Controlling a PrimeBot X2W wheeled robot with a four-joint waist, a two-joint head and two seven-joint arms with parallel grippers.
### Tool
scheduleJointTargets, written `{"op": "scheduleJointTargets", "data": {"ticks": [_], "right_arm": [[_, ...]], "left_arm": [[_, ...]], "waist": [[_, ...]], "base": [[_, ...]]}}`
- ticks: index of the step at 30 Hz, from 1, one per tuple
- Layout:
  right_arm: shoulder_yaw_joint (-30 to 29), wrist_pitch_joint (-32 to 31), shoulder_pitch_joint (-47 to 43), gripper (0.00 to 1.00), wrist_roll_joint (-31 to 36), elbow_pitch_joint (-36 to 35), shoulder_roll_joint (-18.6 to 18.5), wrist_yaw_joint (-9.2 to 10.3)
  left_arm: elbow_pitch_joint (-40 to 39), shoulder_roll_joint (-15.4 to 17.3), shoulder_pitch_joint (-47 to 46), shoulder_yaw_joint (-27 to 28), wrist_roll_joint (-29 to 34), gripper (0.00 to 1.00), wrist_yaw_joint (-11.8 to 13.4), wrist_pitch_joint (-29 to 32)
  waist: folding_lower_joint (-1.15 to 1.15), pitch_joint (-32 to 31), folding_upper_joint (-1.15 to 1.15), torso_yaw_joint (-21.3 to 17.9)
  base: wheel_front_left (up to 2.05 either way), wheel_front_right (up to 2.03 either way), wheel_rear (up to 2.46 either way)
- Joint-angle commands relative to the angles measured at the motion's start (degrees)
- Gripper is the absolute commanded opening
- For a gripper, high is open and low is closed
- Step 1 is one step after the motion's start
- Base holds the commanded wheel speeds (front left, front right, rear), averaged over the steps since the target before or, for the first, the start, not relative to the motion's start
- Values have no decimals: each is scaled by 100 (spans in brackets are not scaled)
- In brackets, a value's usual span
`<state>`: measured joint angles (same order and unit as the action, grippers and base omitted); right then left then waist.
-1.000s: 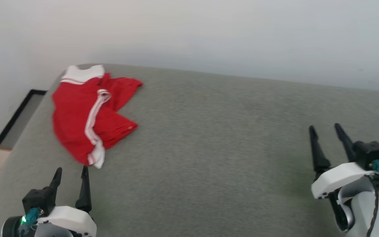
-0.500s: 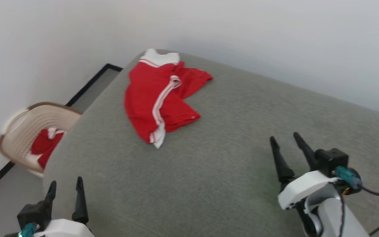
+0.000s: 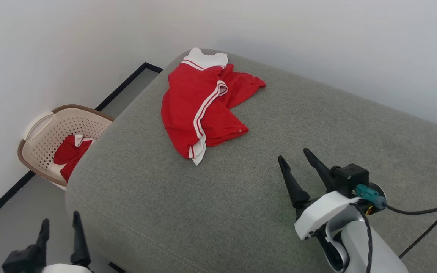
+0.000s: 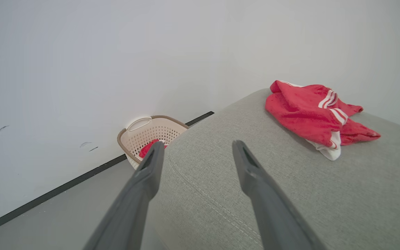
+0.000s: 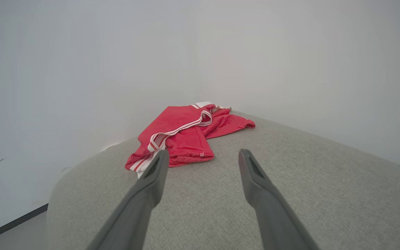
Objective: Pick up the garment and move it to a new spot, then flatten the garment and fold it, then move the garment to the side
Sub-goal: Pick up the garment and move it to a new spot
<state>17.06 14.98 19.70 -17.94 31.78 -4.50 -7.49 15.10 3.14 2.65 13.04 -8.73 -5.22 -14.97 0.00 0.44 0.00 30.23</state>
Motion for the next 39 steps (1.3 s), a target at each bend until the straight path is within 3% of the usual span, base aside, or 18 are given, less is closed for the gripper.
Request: {"op": "scheduleJointTargets", "data": {"ticks": [1,5,12,18,24,31,39], "right_arm": [[-35,28,28,100,-30,-14,-34,0],[-256,28,-128,100,-15,-74,-90,0],[-349,27,65,100,153,-133,-206,0],[-481,28,355,100,243,-222,-268,0],[-513,27,625,100,336,-317,-188,0],[-502,27,831,100,370,-416,-64,0],[-469,26,1007,100,430,-572,28,0]], "left_arm": [[19,-17,-28,-62,35,100,-32,-32],[250,95,-356,-501,271,100,-150,-32],[874,703,-1677,-1420,283,100,-227,-31],[2032,1499,-3282,-2265,-697,100,-224,300],[2752,2479,-4426,-3247,-2056,100,-214,1396],[2973,3329,-4954,-4193,-3679,100,-215,2860],[3663,3765,-5508,-4505,-3913,100,-215,2964]], "waist": [[0,6,0,-20],[0,59,0,-88],[0,730,0,-866],[0,1487,0,-1561],[0,2090,0,-2161],[0,2448,0,-2647],[0,2898,0,-2929]], "base": [[0,0,0],[0,0,0],[0,0,0],[0,0,0],[0,0,0],[0,0,0],[0,0,0]]}}
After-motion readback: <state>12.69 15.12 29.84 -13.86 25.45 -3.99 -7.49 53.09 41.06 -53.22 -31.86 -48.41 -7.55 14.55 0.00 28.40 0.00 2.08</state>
